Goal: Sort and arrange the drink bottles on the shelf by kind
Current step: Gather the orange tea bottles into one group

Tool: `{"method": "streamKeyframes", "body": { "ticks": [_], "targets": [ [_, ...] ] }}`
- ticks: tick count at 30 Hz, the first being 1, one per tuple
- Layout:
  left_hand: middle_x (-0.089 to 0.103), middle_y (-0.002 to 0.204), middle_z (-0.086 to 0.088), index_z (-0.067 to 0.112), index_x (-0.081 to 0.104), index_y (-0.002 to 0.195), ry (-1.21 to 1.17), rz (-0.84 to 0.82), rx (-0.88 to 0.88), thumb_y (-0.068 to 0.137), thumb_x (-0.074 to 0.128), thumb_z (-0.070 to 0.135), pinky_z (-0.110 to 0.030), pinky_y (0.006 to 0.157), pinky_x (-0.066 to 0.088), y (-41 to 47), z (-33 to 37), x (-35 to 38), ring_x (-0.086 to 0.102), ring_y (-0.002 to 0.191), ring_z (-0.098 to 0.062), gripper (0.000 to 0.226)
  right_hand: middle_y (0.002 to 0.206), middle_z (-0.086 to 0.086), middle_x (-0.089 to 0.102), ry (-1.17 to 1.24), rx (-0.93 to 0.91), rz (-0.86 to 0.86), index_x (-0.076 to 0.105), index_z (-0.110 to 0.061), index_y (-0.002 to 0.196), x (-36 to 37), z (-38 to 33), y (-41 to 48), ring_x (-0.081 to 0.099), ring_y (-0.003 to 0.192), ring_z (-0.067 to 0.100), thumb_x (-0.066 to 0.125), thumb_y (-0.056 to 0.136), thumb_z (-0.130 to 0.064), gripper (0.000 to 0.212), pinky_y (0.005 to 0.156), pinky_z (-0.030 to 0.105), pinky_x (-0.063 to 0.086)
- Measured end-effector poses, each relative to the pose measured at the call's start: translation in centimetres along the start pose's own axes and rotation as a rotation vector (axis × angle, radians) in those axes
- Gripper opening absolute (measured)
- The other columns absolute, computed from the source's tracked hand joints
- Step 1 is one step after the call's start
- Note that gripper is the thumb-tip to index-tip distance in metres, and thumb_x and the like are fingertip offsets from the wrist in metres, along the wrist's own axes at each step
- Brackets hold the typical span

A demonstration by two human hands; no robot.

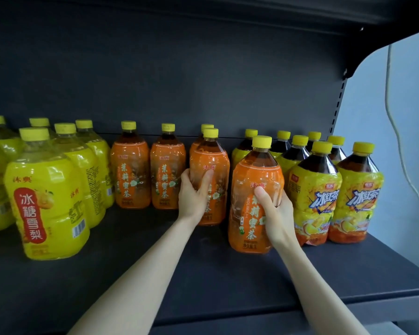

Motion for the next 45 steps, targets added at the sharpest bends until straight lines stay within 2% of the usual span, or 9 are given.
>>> {"method": "streamKeyframes", "body": {
  "ticks": [4, 9, 16, 21, 25, 28, 31, 34, 45],
  "targets": [
    [0.049, 0.136, -0.003, 0.022, 0.034, 0.14, 0.105, -0.026, -0.038, 0.087, 0.047, 0.057, -0.036, 0.098, 0.04, -1.3, 1.0, -1.8, 0.048, 0.124, -0.023, 0.065, 0.102, -0.012, 0.058, 0.007, 0.01, 0.015, 0.038, -0.024, 0.117, -0.1, -0.4, -0.4, 0.062, 0.09, 0.006, 0.063, 0.064, -0.052, 0.065, 0.07, 0.022, 0.047],
    [0.049, 0.133, 0.006, 0.029, 0.046, 0.131, 0.016, -0.107, 0.155, 0.084, 0.039, 0.059, -0.027, 0.099, 0.042, -4.1, 4.4, -3.2, 0.047, 0.122, -0.009, 0.056, 0.102, -0.008, 0.063, -0.001, 0.029, -0.079, 0.041, -0.025, 0.106, 2.8, -0.7, -1.5, 0.067, 0.089, 0.008, 0.071, 0.067, -0.056, 0.058, 0.074, 0.026, 0.052],
    [0.013, 0.156, 0.01, 0.052, 0.02, 0.128, 0.05, -0.253, 0.191, 0.082, 0.025, 0.058, -0.018, 0.1, 0.024, -4.7, 5.8, -2.8, 0.018, 0.139, -0.004, 0.046, 0.112, -0.003, 0.064, 0.003, -0.005, -0.158, 0.05, -0.034, 0.104, 7.0, -0.6, -2.0, 0.066, 0.101, 0.011, 0.067, 0.065, -0.068, 0.054, 0.085, 0.034, 0.056],
    [0.006, 0.158, 0.008, 0.062, 0.017, 0.112, 0.114, -0.278, 0.198, 0.084, 0.023, 0.054, -0.021, 0.106, 0.018, -4.5, 5.9, -2.7, 0.01, 0.143, -0.008, 0.029, 0.11, -0.014, 0.067, 0.022, -0.036, -0.305, 0.05, -0.039, 0.11, 7.0, -1.2, -2.6, 0.065, 0.103, 0.003, 0.061, 0.081, -0.048, 0.031, 0.083, 0.023, 0.053],
    [0.01, 0.158, 0.008, 0.048, 0.016, 0.136, 0.116, -0.266, 0.215, 0.085, 0.025, 0.054, -0.029, 0.115, 0.014, -4.2, 6.0, -2.8, 0.01, 0.145, -0.01, 0.052, 0.118, -0.024, 0.061, -0.023, 0.041, -0.489, 0.034, -0.043, 0.137, 6.5, 0.4, -3.3, 0.059, 0.112, -0.001, 0.068, 0.079, -0.039, 0.068, 0.095, 0.028, 0.051],
    [0.019, 0.156, 0.008, 0.043, 0.015, 0.144, 0.071, -0.318, 0.188, 0.086, 0.03, 0.055, -0.04, 0.115, 0.027, -4.2, 5.9, -2.7, 0.021, 0.142, -0.012, 0.061, 0.129, -0.02, 0.055, -0.101, 0.093, -0.521, 0.015, -0.036, 0.15, 6.1, 1.4, -2.9, 0.056, 0.118, 0.003, 0.075, 0.071, -0.047, 0.099, 0.104, 0.039, 0.047],
    [0.027, 0.15, 0.009, 0.046, 0.011, 0.142, 0.034, -0.368, 0.173, 0.084, 0.036, 0.053, -0.022, 0.1, 0.041, -4.4, 5.8, -2.2, 0.037, 0.13, -0.006, 0.064, 0.134, -0.015, 0.053, -0.14, 0.123, -0.55, 0.011, -0.04, 0.149, 6.2, 1.5, -2.6, 0.055, 0.122, 0.01, 0.077, 0.06, -0.064, 0.114, 0.105, 0.045, 0.045],
    [0.034, 0.139, 0.012, 0.044, 0.01, 0.142, 0.036, -0.374, 0.191, 0.085, 0.038, 0.049, -0.006, 0.082, 0.044, -4.5, 5.7, -1.9, 0.044, 0.111, 0.008, 0.064, 0.136, -0.014, 0.052, -0.144, 0.128, -0.562, 0.008, -0.041, 0.149, 6.4, 1.6, -2.5, 0.054, 0.124, 0.012, 0.074, 0.059, -0.068, 0.115, 0.106, 0.045, 0.044],
    [0.036, 0.136, 0.01, 0.04, 0.017, 0.138, 0.019, -0.37, 0.199, 0.086, 0.039, 0.046, -0.004, 0.082, 0.045, -4.2, 5.7, -1.8, 0.045, 0.111, 0.006, 0.057, 0.136, -0.01, 0.049, -0.212, 0.16, -0.569, -0.001, -0.034, 0.151, 6.4, 1.3, -2.5, 0.052, 0.124, 0.015, 0.065, 0.073, -0.053, 0.104, 0.108, 0.044, 0.042]
  ]
}}
Point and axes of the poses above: each hand's wrist, its own y-axis towards the middle knuckle, its own x-axis out of the palm, z = x × y, the point moved 7 cm from there along y, towards the middle knuckle
